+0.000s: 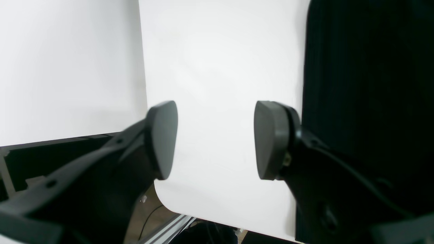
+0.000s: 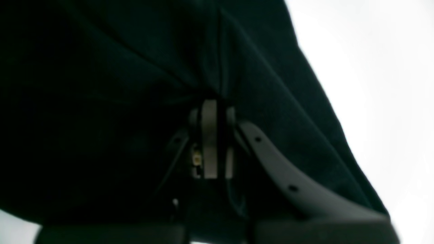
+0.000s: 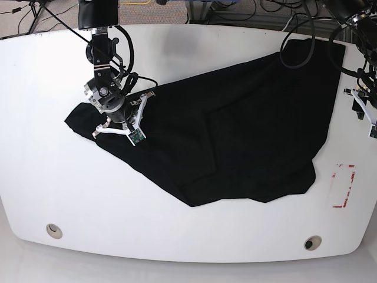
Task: Layout the t-shirt on the table in an organized manner, then fold the t-shirt properly
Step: 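Drag the held shirt corner with the right gripper toward the shirt center, then lower the left gripper onto the shirt's opposite corner and grasp it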
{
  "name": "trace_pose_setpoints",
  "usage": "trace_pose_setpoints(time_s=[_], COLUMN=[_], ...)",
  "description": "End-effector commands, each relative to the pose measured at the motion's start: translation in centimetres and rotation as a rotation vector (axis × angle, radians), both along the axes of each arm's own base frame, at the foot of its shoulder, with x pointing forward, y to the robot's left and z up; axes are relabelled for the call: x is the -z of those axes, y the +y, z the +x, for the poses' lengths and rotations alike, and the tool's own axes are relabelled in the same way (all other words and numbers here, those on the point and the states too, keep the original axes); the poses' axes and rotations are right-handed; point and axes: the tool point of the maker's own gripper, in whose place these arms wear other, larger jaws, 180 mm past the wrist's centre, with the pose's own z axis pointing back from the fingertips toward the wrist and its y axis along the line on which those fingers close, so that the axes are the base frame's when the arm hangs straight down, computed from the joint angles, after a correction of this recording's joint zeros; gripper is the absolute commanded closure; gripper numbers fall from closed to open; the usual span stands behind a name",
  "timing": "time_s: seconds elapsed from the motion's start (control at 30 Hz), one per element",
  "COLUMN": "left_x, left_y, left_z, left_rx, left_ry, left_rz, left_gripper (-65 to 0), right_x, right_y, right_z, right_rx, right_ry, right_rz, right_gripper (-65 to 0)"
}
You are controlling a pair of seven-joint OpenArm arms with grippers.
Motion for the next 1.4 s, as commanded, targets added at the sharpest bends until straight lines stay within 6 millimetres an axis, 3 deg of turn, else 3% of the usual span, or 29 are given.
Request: trace_pose_setpoints(time_s=[0.0,0.13,0.4,0.53,0.83,1.1,1.27,1.37], left_x=[-1.4,-1.4,0.1,1.1,1.5,1.5,3.0,3.7], left_y=[0.3,0.2,-0.1,0.0,-1.4,-3.5,-5.3,-5.7], left_z=[0.7,0.8,3.0,4.6,9.9,15.7,19.1,20.8], left_rx=[0.008,0.009,-0.019,-0.034,-0.047,-0.061,-0.066,-0.088], left_ry=[-0.041,-0.045,-0.061,-0.067,-0.120,-0.238,-0.249,-0.251], left_rz=[0.020,0.018,-0.085,-0.154,-0.320,-0.452,-0.535,-0.591], left_gripper=[-33.2,-33.3,-33.6,-33.6,-33.8,-33.9,-34.6,-39.2], right_x=[-1.8,-3.8,-9.2,-10.6,-11.3,-11.3,-11.3,-11.3], right_y=[-0.1,0.1,0.4,0.6,0.7,1.0,1.0,1.0], right_z=[1.2,1.6,1.4,1.4,1.5,1.5,1.5,1.5], right_rx=[0.001,-0.006,-0.008,-0.012,-0.014,-0.019,-0.019,-0.021], right_ry=[-0.061,-0.117,-0.229,-0.265,-0.286,-0.285,-0.285,-0.284], right_rz=[0.001,-0.004,-0.037,-0.039,-0.038,-0.029,-0.029,-0.029], right_gripper=[0.0,0.0,0.0,0.0,0.0,0.0,0.0,0.0])
